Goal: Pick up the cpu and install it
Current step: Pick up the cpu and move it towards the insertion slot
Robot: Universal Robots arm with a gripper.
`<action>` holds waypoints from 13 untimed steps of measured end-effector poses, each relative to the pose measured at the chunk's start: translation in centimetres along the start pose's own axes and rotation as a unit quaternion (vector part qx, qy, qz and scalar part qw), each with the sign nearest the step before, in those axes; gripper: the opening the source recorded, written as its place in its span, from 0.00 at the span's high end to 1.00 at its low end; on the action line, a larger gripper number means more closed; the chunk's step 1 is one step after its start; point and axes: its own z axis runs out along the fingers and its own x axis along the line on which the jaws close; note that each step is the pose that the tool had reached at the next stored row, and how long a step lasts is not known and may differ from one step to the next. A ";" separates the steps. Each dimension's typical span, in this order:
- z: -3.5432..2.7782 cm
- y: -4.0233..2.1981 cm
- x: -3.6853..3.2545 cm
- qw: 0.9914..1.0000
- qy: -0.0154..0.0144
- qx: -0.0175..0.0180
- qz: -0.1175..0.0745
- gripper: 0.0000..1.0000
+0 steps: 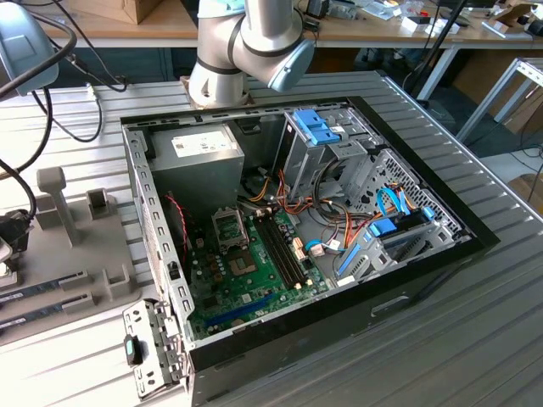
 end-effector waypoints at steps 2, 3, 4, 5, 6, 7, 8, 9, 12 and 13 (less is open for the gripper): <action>0.00 0.00 0.00 1.000 0.000 0.000 0.000 0.53; -0.05 0.00 0.01 1.000 0.000 0.000 0.000 0.53; -0.21 0.01 0.00 1.000 0.000 0.000 0.000 0.53; -0.40 0.02 -0.01 1.000 0.000 0.000 0.000 0.53; -0.57 0.03 -0.01 1.000 0.000 0.000 0.000 0.53; -0.73 0.04 -0.02 1.000 0.000 0.000 0.000 0.53; -0.92 0.04 -0.02 1.000 0.000 0.000 0.000 0.53; -1.09 0.05 -0.03 1.000 0.000 0.000 0.000 0.53; -1.35 0.07 -0.04 1.000 0.000 0.000 0.000 0.53; -1.40 0.07 -0.04 1.000 0.000 0.000 0.000 0.53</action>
